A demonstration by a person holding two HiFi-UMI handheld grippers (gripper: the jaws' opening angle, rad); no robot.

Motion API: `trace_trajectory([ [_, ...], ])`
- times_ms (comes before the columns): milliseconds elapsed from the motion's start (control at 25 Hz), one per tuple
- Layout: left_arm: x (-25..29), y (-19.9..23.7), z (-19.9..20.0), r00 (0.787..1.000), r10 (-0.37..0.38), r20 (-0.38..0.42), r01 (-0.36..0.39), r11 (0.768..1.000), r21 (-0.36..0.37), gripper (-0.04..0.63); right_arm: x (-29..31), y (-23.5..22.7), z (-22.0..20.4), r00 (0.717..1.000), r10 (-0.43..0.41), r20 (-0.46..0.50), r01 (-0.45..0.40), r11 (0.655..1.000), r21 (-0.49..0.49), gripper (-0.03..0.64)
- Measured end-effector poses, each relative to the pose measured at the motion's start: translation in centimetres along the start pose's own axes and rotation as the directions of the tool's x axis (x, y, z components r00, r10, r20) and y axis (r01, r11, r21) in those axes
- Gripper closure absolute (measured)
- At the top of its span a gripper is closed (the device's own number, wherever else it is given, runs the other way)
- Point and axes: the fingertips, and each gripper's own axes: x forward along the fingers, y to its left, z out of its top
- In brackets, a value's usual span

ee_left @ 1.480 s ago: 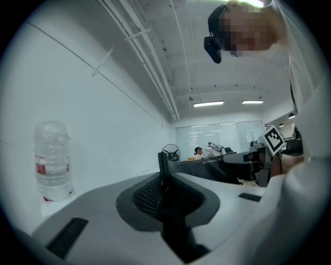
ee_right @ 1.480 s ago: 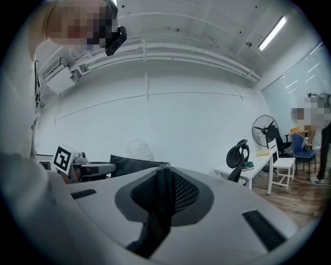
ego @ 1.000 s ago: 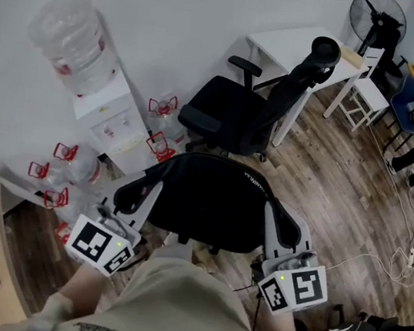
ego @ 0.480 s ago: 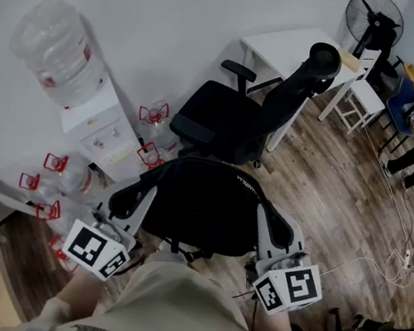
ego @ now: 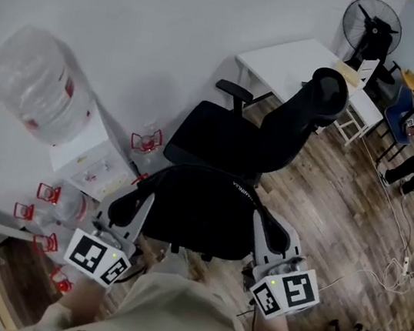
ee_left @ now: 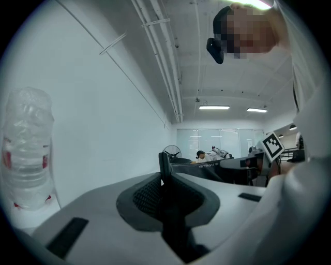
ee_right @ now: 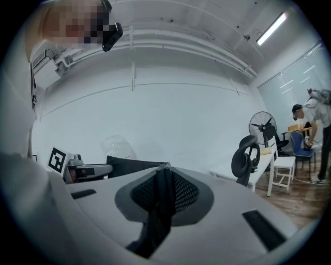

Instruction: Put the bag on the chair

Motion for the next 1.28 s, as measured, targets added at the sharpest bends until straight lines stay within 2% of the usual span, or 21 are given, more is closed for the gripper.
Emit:
trace_trajectory([
  [160, 4.0, 3.7, 1.4, 1.0, -0.01, 0.006, 0.01, 1.0, -0.003, 0.529, 5.4, -1.5, 1.5, 1.0, -0.017, 0.008, 0.017, 1.0, -0.007, 0.571],
  [400, 10.0, 9.1, 3.7, 0.999, -0.035, 0.028, 0.034, 0.999, 0.04, 0.529, 12.4, -4.1, 3.5, 0.999, -0.024, 0.036, 0.025, 1.0, -0.01, 0.571],
  [560, 13.9, 13.0, 4.4, 0.998, -0.055, 0.038, 0.053, 0.998, 0.041, 0.529, 17.6, -5.4, 4.3, 0.997, -0.056, 0.046, 0.058, 0.998, -0.038, 0.571],
  [800, 18.9, 17.9, 5.5, 0.993, -0.072, 0.093, 0.07, 0.997, 0.026, 0.529, 23.7, -7.1, 6.2, 0.993, -0.075, 0.09, 0.082, 0.994, -0.078, 0.571],
  [1280, 25.5, 22.9, 6.7, 0.979, -0.117, 0.166, 0.114, 0.993, 0.027, 0.529, 30.9, -10.1, 8.3, 0.982, -0.141, 0.127, 0.154, 0.983, -0.1, 0.571],
])
